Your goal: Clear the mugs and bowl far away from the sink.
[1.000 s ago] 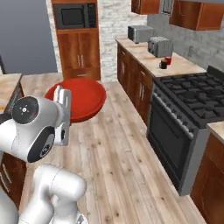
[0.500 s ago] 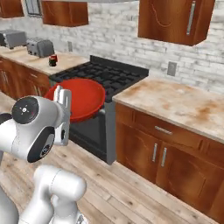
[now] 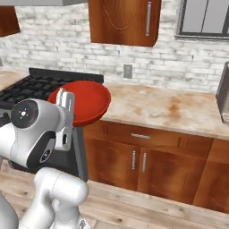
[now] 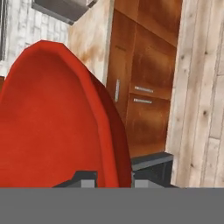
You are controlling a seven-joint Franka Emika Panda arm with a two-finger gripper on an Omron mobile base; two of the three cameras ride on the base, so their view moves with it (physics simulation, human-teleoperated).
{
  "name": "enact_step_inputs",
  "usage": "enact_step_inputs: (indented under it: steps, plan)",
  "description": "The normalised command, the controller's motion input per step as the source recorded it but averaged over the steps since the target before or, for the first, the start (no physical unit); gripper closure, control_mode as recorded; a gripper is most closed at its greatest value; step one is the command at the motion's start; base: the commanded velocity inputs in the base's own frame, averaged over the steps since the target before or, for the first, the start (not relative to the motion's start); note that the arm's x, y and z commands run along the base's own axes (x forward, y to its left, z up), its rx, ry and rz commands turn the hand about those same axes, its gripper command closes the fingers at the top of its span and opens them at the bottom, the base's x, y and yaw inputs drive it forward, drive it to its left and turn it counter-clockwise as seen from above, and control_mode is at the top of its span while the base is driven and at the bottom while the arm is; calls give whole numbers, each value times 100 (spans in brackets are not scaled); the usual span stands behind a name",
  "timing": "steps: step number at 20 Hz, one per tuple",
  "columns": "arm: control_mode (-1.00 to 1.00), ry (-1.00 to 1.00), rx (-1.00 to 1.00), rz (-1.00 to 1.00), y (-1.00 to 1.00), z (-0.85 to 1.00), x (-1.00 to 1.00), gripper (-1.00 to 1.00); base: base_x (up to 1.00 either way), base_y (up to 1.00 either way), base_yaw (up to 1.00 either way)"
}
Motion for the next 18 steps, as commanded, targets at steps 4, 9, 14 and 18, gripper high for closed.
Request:
enact_step_inputs:
  steps: [4,9,14,18]
  plan:
    - [100,0,0,0,0,0,0,100,100,52,-37]
    - [100,0,0,0,0,0,0,100,100,18,-29]
    - [100,0,0,0,0,0,0,100,93,12,-17]
    - [100,0,0,0,0,0,0,100,57,3,-1]
